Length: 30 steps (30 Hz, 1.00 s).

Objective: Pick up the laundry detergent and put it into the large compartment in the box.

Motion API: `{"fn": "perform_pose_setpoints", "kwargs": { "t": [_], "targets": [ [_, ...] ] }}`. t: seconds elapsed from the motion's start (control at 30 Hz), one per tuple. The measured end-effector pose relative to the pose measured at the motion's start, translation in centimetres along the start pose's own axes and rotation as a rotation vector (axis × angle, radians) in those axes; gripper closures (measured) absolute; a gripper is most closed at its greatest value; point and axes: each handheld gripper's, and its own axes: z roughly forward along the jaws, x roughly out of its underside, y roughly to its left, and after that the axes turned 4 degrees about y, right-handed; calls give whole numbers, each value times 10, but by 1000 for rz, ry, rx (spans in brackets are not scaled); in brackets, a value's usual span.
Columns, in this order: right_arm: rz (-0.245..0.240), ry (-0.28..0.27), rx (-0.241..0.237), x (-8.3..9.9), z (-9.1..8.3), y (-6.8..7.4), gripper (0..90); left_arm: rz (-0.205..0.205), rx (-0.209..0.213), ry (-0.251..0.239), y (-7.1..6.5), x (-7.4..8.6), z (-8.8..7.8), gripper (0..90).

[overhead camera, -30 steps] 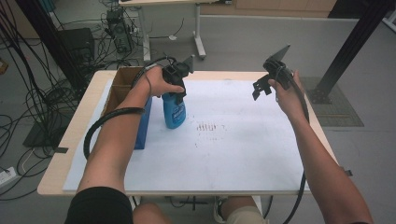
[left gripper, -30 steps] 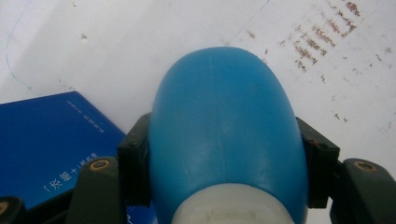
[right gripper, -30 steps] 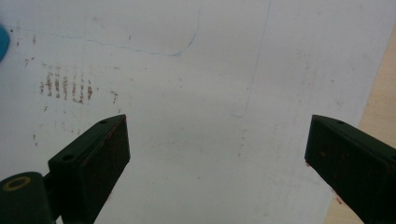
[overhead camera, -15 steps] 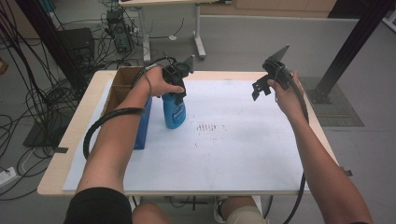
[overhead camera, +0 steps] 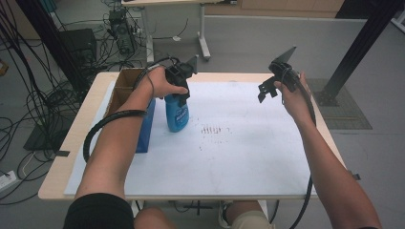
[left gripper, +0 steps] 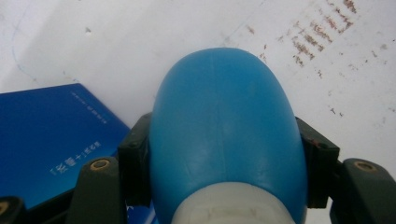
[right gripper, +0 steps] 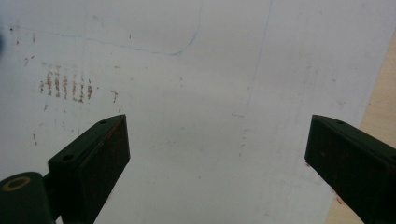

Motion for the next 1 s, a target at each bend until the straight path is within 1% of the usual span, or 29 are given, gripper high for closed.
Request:
{"fn": "perform_pose_setpoints", "kwargs": {
  "t": [0.1, 0.2, 0.27, 0.37, 0.43, 0.47, 0.6, 0.73, 0.87, 0.93, 1.0],
  "targets": [
    [1, 1, -2, 1, 0, -1, 65, -8, -1, -1, -1, 2, -10, 370],
    [1, 4, -3, 1, 0, -1, 65, -17, 6, -9, -2, 5, -24, 370],
    [0, 5, -5, 1, 0, 0, 66, -27, 9, -20, -2, 8, -37, 370],
    [-6, 1, -6, 3, -1, 0, 66, -42, 3, -31, -3, 11, -55, 370],
    [-3, 1, -7, 3, -1, 1, 65, -61, 0, -26, -2, 12, -71, 370],
    [-5, 0, -8, 4, -2, 1, 66, -69, 0, -27, -2, 12, -77, 370],
    [-6, -1, -4, 4, -2, 2, 65, -119, -6, -26, -3, 15, -108, 370],
    [-9, -2, -10, 5, -2, 2, 65, -162, -14, -25, -3, 19, -134, 370],
    [-17, -3, -13, 6, -4, 4, 65, -205, -32, -35, -2, 27, -161, 370],
    [-21, -8, -14, 6, -6, 4, 65, -229, -40, -46, 0, 34, -174, 370],
    [-21, -11, -17, 6, -8, 4, 65, -261, -44, -59, 2, 42, -187, 370]
  ]
}}
